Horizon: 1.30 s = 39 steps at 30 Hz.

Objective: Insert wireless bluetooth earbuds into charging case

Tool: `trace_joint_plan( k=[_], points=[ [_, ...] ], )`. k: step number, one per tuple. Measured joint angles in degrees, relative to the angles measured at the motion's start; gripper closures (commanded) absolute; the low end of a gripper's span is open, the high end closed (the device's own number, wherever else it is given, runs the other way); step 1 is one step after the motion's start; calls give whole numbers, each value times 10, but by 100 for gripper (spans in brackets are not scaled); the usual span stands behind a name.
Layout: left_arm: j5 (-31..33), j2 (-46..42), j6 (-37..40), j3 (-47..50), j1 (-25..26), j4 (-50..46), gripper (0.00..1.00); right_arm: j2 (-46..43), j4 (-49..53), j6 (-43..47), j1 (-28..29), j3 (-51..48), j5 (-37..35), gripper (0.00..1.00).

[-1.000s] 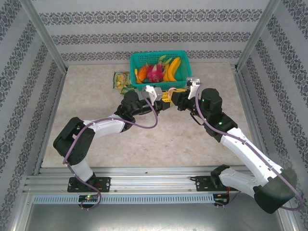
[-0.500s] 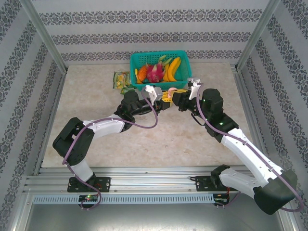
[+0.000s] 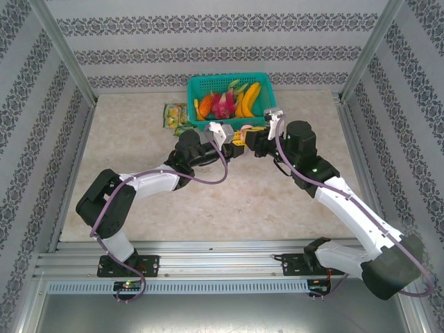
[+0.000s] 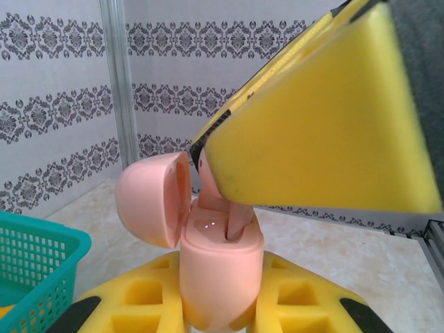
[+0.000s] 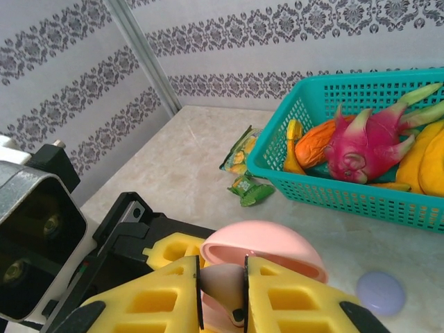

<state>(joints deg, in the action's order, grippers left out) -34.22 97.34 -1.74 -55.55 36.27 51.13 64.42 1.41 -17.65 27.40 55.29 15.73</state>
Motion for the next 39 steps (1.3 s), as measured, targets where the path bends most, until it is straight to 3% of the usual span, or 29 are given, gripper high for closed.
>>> trace_joint_plan(
  k=[8, 24, 39],
  points=[
    [2, 0, 0, 0, 0, -7, 100, 13, 38, 33, 10, 23, -16, 76],
    [2, 0, -2, 0, 0, -2, 100, 26, 61, 6, 20, 59, -12, 48],
    [7, 0, -9, 0, 1, 21, 100, 39, 71, -39, 3, 99, 5, 41]
  ],
)
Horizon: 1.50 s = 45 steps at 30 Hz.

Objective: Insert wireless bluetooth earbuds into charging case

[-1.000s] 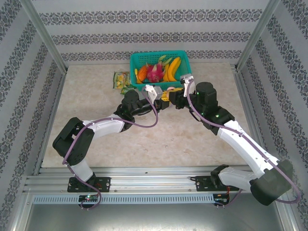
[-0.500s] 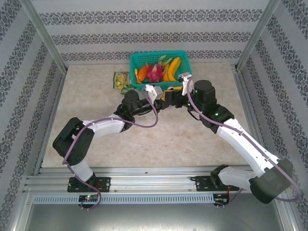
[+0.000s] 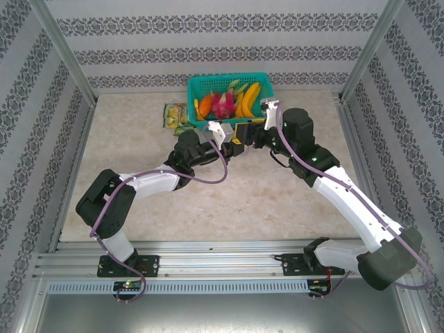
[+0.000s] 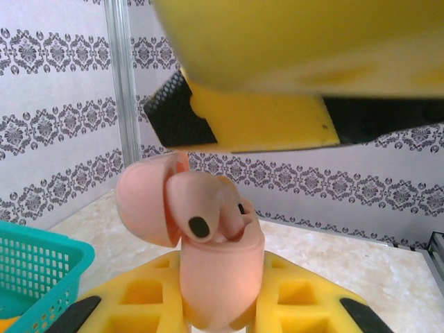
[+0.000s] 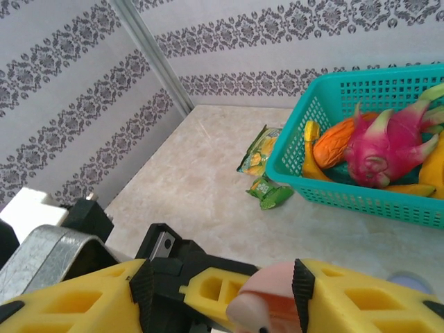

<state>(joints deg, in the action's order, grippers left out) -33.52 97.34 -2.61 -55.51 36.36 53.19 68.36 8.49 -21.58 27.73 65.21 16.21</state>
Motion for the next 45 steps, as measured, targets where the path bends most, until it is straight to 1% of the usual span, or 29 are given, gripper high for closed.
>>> trace_joint_plan(
  k=[3, 6, 13, 20, 25, 33, 45],
  points=[
    [-4, 0, 0, 0, 1, 2, 100, -5, 0, -9, -7, 2, 0, 41],
    [-5, 0, 0, 1, 1, 3, 100, -16, 3, -21, -12, 7, 0, 44],
    [-10, 0, 7, 2, 1, 1, 100, -18, 49, -61, -21, 46, 19, 62],
    [-15, 0, 27, 2, 1, -19, 100, 2, 81, -92, -20, 55, 56, 64],
    [-20, 0, 35, 2, 1, -31, 100, 22, 95, -100, -11, 63, 68, 64],
    [-21, 0, 37, 2, 0, -36, 100, 38, 95, -102, -5, 67, 73, 65],
    [-21, 0, 38, 2, 0, -37, 100, 35, 95, -103, -5, 62, 73, 66]
  ],
)
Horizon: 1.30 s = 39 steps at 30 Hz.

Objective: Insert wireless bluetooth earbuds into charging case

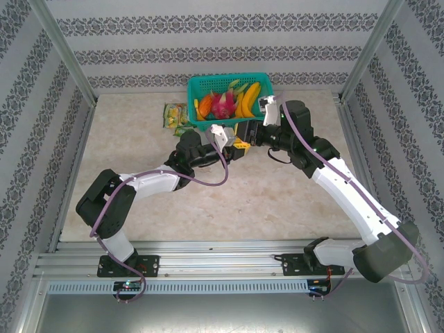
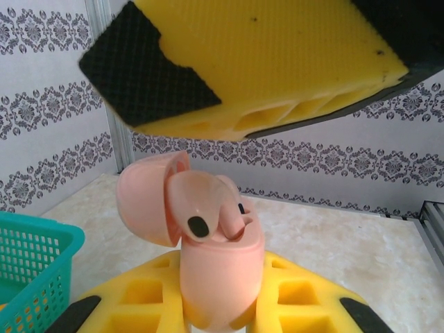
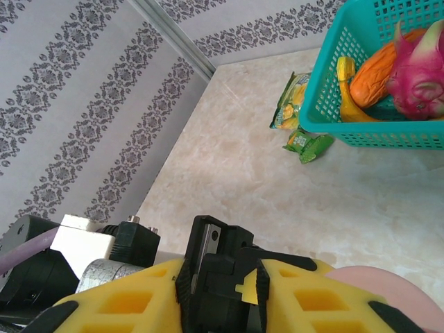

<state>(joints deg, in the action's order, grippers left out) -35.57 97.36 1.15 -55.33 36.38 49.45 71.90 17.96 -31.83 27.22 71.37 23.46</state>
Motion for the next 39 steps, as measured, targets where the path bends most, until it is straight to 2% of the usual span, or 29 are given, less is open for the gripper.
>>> trace_joint_plan(
  k=[15, 26, 32, 39],
  points=[
    [2, 0, 0, 1, 0, -2, 100, -29, 16, 0, -9, -44, 1, 67],
    [2, 0, 0, 1, 0, -1, 100, -59, 31, 0, -31, -43, 1, 66],
    [2, 0, 0, 1, 0, 0, 100, -59, 33, 0, -32, -38, 1, 64],
    [0, 0, 0, 2, 0, 1, 100, -42, 37, 3, -58, -5, -11, 62]
  ],
)
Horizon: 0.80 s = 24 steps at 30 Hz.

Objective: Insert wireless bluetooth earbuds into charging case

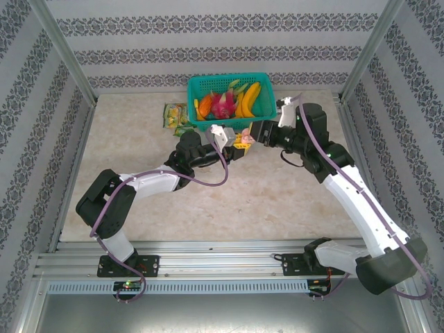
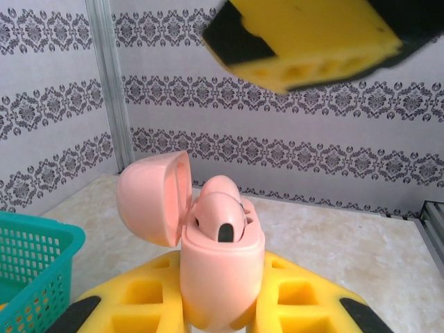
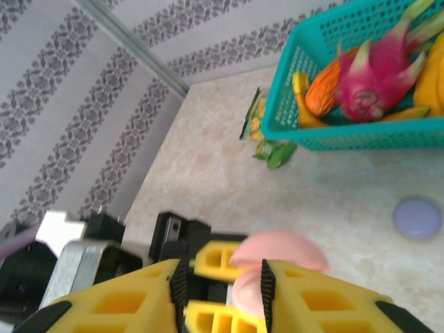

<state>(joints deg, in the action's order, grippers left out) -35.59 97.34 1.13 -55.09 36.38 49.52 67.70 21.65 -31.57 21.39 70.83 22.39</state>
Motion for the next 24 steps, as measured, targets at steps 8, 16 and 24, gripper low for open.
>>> trace_joint_plan(
  k=[8, 16, 24],
  points=[
    [-4, 0, -1, 1, 0, 2, 100, 124, 1, 13, -9, 66, -4, 63],
    [-3, 0, -4, 7, -1, 2, 100, 152, 28, 34, 7, 74, -4, 65],
    [9, 1, -20, 9, -9, 4, 100, 61, 38, 39, 16, 17, -10, 65]
  ],
)
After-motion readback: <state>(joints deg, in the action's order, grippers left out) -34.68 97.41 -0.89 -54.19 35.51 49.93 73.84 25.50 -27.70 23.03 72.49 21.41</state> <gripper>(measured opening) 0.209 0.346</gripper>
